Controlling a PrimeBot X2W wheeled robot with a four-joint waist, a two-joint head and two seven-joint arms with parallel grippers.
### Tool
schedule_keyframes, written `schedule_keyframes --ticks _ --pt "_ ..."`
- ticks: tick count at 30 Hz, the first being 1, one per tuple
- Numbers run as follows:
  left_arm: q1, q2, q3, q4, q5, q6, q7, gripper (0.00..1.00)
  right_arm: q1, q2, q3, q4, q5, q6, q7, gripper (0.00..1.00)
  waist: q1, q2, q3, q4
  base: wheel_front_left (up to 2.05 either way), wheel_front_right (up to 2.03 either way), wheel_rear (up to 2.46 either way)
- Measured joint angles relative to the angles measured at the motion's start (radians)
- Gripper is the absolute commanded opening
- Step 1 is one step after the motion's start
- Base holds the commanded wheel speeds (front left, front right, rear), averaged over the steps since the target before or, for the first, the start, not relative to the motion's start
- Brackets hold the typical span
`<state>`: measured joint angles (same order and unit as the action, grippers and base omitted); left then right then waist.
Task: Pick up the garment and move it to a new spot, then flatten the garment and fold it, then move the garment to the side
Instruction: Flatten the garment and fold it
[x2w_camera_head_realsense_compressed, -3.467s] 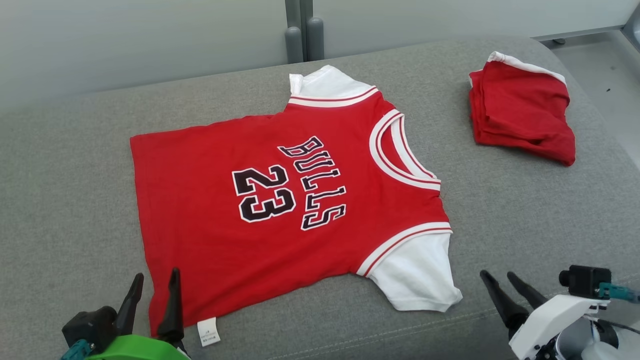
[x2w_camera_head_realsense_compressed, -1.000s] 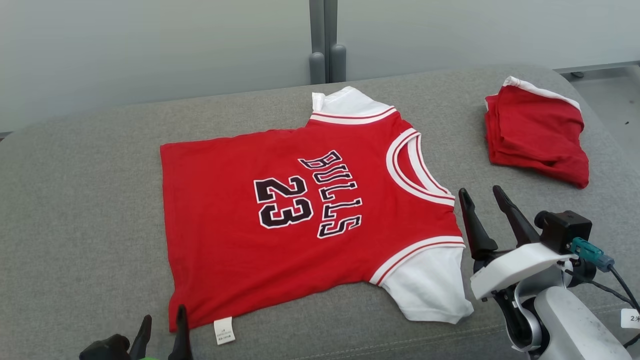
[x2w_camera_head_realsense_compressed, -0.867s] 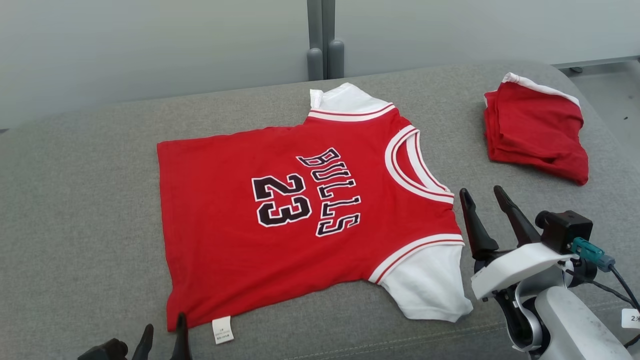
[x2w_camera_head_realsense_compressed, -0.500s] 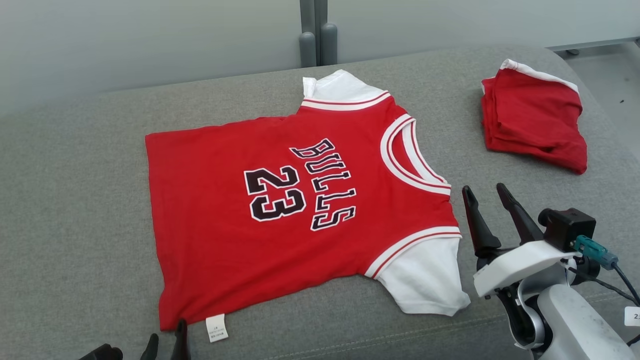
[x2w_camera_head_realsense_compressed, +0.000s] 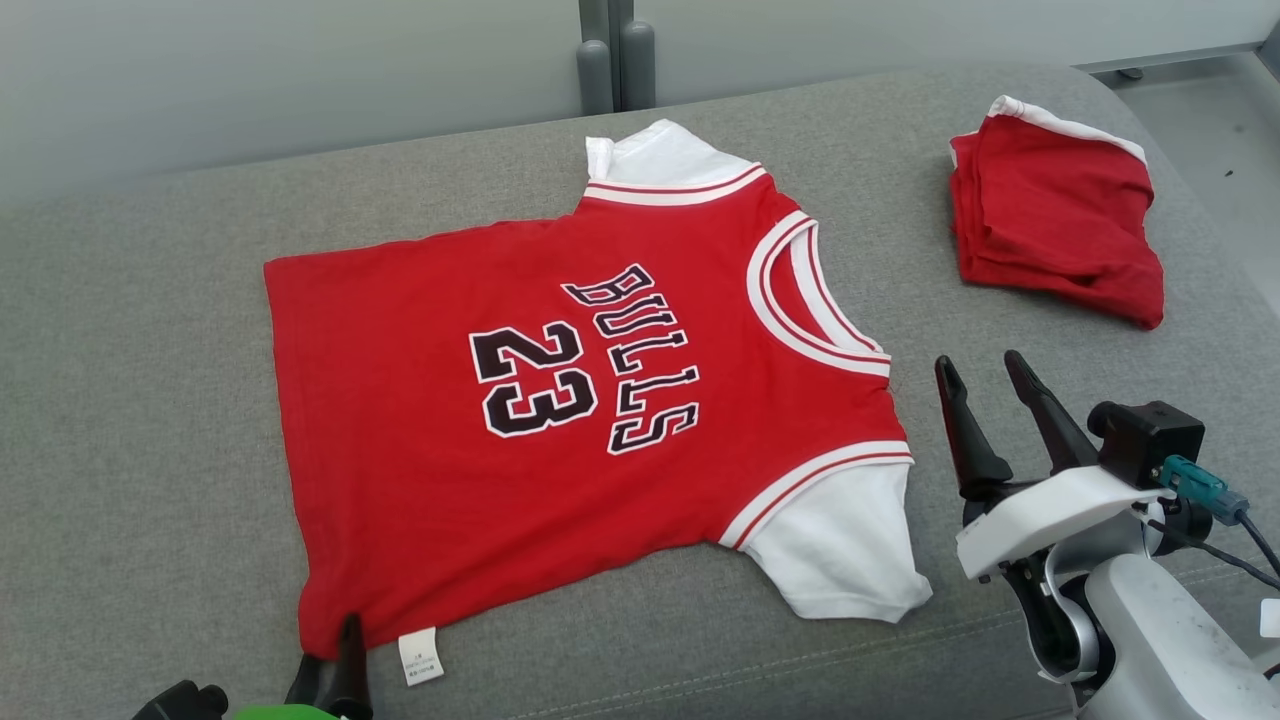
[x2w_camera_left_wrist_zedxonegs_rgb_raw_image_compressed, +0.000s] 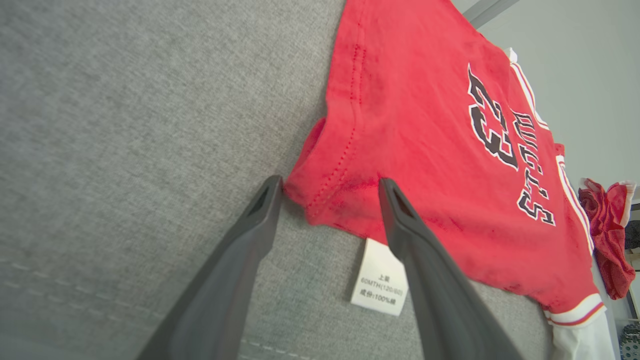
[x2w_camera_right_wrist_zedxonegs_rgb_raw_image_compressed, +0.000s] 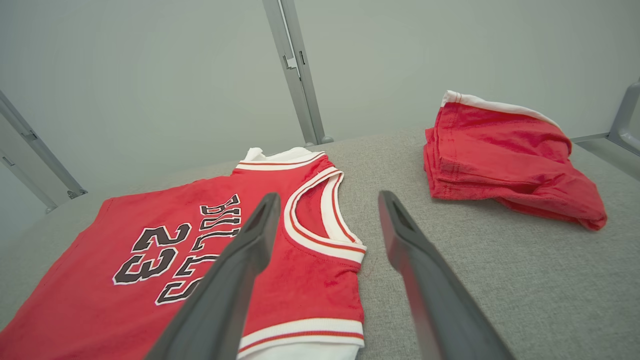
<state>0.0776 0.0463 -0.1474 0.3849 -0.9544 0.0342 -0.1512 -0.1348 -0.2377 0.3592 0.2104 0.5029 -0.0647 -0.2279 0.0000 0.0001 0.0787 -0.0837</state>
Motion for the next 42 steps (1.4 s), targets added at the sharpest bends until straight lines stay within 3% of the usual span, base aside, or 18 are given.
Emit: schedule_keyframes --ticks 1,3,5,6,8,12,14,16,17,18,24,32,42 --pt "-0.001 0.0 0.0 0.003 -0.018 0.0 -0.003 0.72 0.0 0.0 0.0 0.0 0.0 0.0 0.0 1.0 0.0 0.0 0.0 0.0 0.0 0.0 0.0" --pt "-0.004 0.0 -0.001 0.014 -0.04 0.0 -0.008 0.69 0.0 0.0 0.0 0.0 0.0 0.0 0.0 1.0 0.0 0.0 0.001 0.0 0.0 0.0 0.0" --pt "-0.008 0.0 -0.004 0.028 -0.044 0.0 -0.008 0.77 0.0 0.0 0.001 0.0 0.0 0.0 0.0 1.0 0.0 0.0 0.001 -0.001 0.0 0.0 0.0" --pt "-0.01 0.0 -0.006 0.032 -0.056 0.0 -0.008 0.87 0.0 0.0 0.001 0.0 0.0 0.001 0.0 1.0 0.0 0.0 0.001 -0.001 0.0 0.0 0.0" --pt "-0.013 -0.001 -0.009 0.037 -0.095 -0.005 -0.008 0.92 0.0 0.0 0.002 0.0 0.0 0.001 0.0 1.0 0.0 0.0 0.002 -0.001 0.0 0.0 0.0" --pt "-0.019 -0.001 -0.011 0.051 -0.132 -0.009 -0.015 0.86 0.0 0.0 0.002 0.0 0.0 0.001 0.0 1.0 0.0 0.0 0.002 -0.002 0.0 0.0 0.0" --pt "-0.023 0.0 -0.011 0.06 -0.15 -0.009 -0.018 0.59 -0.001 0.0 0.002 0.001 0.0 0.001 0.0 1.0 0.0 0.0 0.003 -0.003 0.0 0.0 0.0" --pt "-0.028 0.0 -0.011 0.068 -0.152 -0.01 -0.025 0.42 -0.001 0.0 0.002 0.001 0.0 0.001 0.0 1.0 0.0 0.0 0.003 -0.004 0.0 0.0 0.0" --pt "-0.031 0.0 -0.011 0.071 -0.156 -0.014 -0.027 0.27 -0.001 0.0 0.002 0.001 0.0 0.001 0.0 1.0 0.0 0.0 0.003 -0.004 0.0 0.0 0.0" --pt "-0.034 -0.001 -0.012 0.073 -0.165 -0.018 -0.027 0.0 -0.001 0.0 0.002 0.001 0.0 0.001 0.0 1.0 0.0 0.0 0.003 -0.005 0.0 0.0 0.0" --pt "-0.052 -0.002 -0.018 0.073 -0.169 -0.043 -0.05 0.0 0.0 -0.004 0.007 0.017 0.011 0.005 0.014 1.0 0.0 0.0 0.004 -0.005 0.0 0.0 0.0" --pt "-0.073 -0.002 -0.033 0.047 -0.148 -0.066 -0.07 0.0 0.078 -0.04 0.045 0.087 0.054 0.05 0.096 1.0 0.0 0.0 0.017 0.005 0.0 0.0 0.0" --pt "-0.102 -0.003 -0.037 -0.007 -0.129 -0.086 -0.08 0.0 0.128 -0.054 0.074 0.115 0.074 0.108 0.119 1.0 0.0 0.0 0.045 0.018 0.0 0.0 0.0"
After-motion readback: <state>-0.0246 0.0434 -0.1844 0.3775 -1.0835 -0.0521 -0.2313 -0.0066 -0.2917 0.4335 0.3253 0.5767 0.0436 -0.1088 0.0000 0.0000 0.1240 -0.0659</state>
